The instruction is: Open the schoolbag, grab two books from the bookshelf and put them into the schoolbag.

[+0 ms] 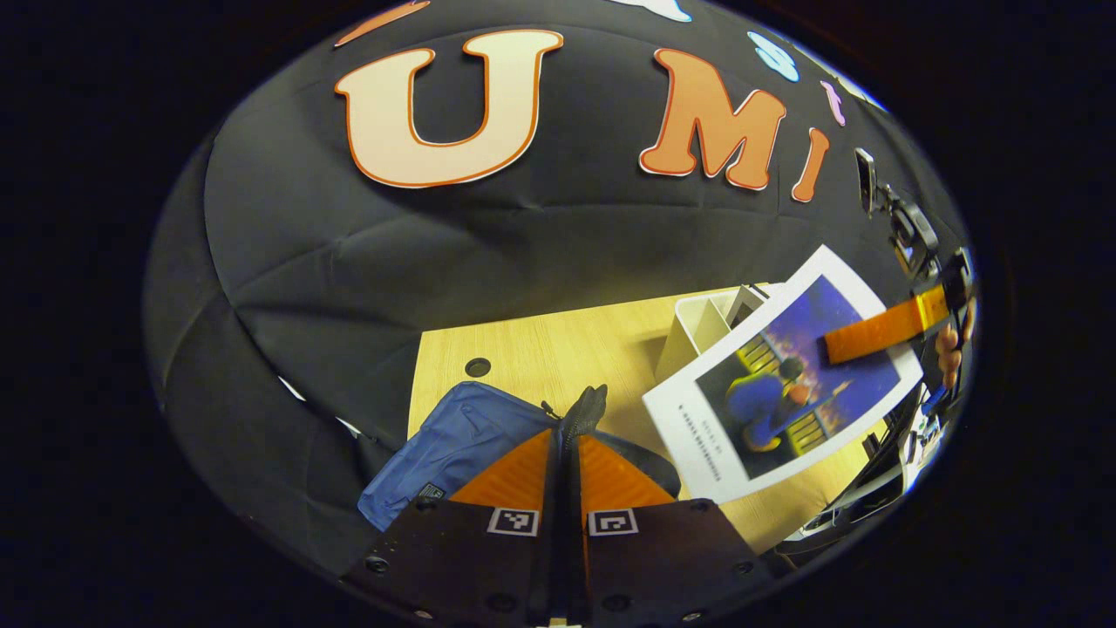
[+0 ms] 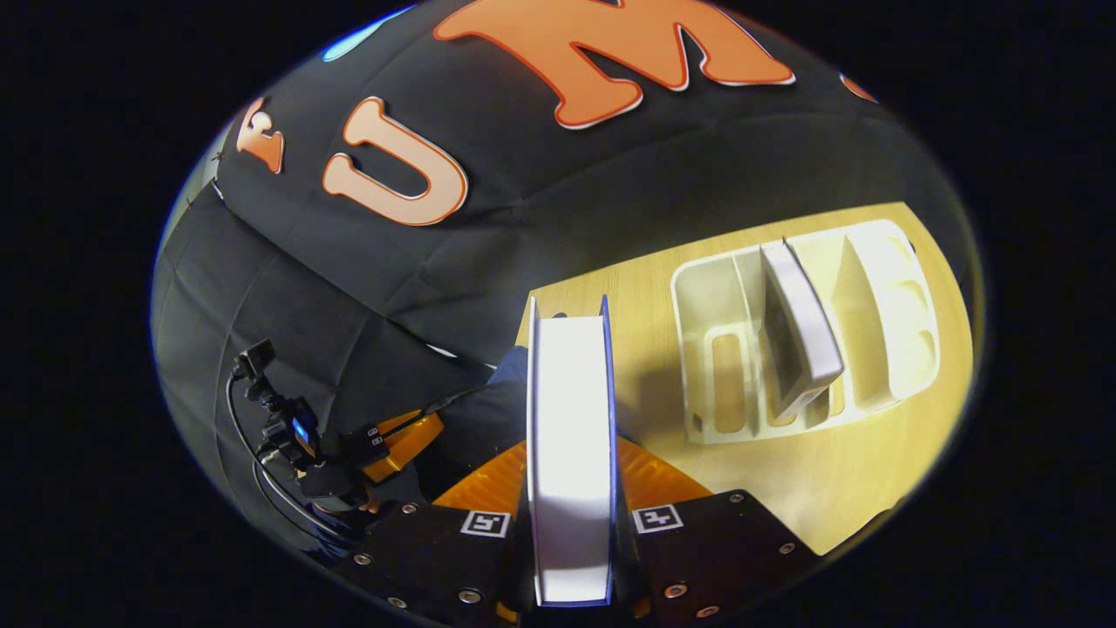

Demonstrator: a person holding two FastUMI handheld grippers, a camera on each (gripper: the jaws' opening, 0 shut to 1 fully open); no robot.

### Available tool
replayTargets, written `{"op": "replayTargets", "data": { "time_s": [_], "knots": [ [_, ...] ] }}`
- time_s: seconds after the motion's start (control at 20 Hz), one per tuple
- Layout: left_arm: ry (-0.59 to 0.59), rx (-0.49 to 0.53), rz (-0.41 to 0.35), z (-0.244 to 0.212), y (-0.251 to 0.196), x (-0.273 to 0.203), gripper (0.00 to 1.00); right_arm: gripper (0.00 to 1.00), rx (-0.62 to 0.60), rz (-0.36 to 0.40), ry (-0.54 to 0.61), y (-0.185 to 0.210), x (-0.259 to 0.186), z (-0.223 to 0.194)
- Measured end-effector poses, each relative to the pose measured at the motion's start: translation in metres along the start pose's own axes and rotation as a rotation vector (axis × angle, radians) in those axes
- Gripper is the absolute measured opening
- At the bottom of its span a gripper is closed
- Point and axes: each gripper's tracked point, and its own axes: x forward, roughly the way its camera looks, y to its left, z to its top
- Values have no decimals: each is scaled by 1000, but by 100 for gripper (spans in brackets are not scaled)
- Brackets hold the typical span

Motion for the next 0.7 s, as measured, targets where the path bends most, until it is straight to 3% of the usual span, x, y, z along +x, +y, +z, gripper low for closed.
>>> {"op": "replayTargets", "data": {
  "time_s": [0.15, 0.2, 0.7],
  "knots": [
    [8, 0, 0, -1, 3, 2, 11, 36, 99, 8, 12, 0, 23, -29],
    [12, -2, 0, 0, 2, 3, 7, 36, 121, 2, 6, -1, 30, -35],
    [56, 3, -27, -4, -10, 9, 7, 36, 359, -5, -74, 4, 108, -98]
  ]
}}
